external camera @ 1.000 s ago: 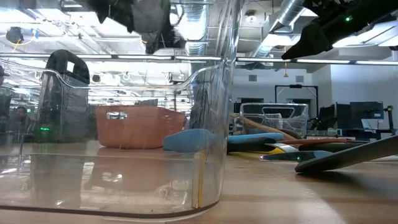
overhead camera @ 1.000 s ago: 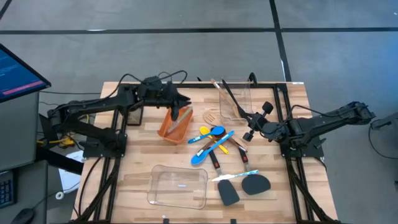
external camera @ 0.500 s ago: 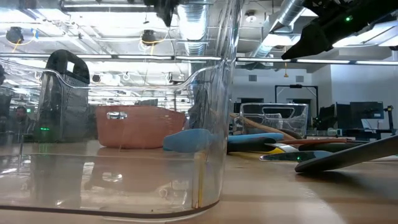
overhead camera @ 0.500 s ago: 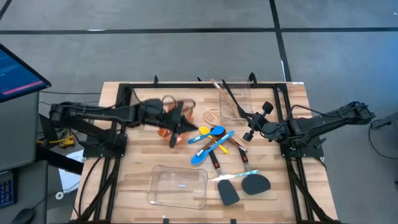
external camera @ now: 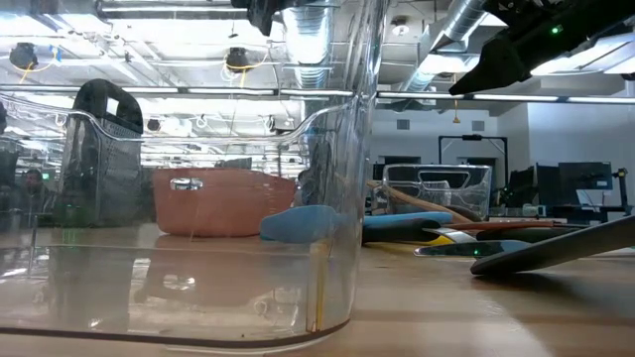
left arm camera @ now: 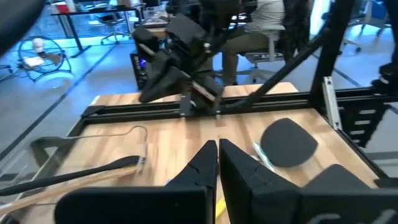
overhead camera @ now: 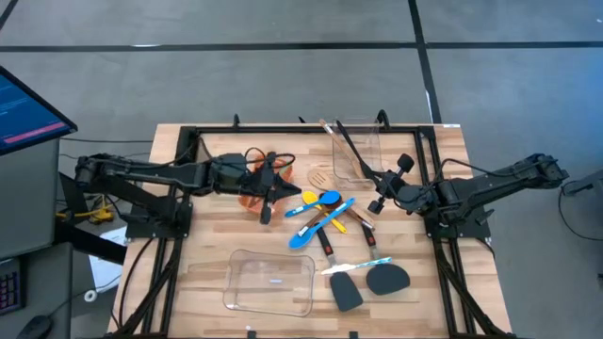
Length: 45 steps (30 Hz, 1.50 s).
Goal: Pick & Place Kitchen Items
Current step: Put the blue serving spoon into the top transparent bin
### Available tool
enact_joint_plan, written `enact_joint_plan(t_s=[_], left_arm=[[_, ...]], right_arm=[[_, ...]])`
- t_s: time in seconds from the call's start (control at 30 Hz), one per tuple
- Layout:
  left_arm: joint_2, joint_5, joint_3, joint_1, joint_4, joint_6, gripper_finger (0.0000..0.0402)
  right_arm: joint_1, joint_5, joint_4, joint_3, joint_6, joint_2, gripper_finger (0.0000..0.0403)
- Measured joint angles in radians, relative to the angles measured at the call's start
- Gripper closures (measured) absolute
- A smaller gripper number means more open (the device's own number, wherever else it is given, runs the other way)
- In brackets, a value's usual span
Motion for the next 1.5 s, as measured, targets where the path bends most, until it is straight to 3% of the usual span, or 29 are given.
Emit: enact_joint_plan(t_s=[0.27, 0.43, 0.57, 0.83, 1.07, 1.3, 1.5], left_arm=[[0.0, 0.0, 0.0, 0.014, 0.031, 0.004, 0.0398], [0.035, 0.0, -0.001, 0.014, 0.169, 0.035, 0.0398], [0.117, 0.007, 0.001, 0.014, 0.308, 0.045, 0.0398], [0.319, 0.117, 0.111, 0.106, 0.326, 0.04, 0.0398], [0.469, 0.296, 0.276, 0.201, 0.317, -0.011, 0.0398], [0.572, 0.306, 0.346, 0.248, 0.195, -0.079, 0.0398], [0.616, 0.305, 0.344, 0.23, 0.016, -0.23, 0.0399]], right_arm=[[0.0, 0.0, 0.0, 0.0, 0.0, 0.0, 0.0402], [0.0, 0.0, 0.0, 0.0, 0.0, 0.0, 0.0402], [0.0, 0.0, 0.001, 0.0, 0.0, 0.0, 0.0402], [-0.001, 0.0, 0.001, 0.0, 0.0, 0.0, 0.0402], [-0.022, 0.0, -0.004, 0.0, 0.0, 0.0, 0.0402], [-0.034, 0.0, -0.014, 0.0, 0.0, 0.0, 0.0402], [-0.04, 0.0, -0.015, 0.0, 0.001, 0.0, 0.0402]])
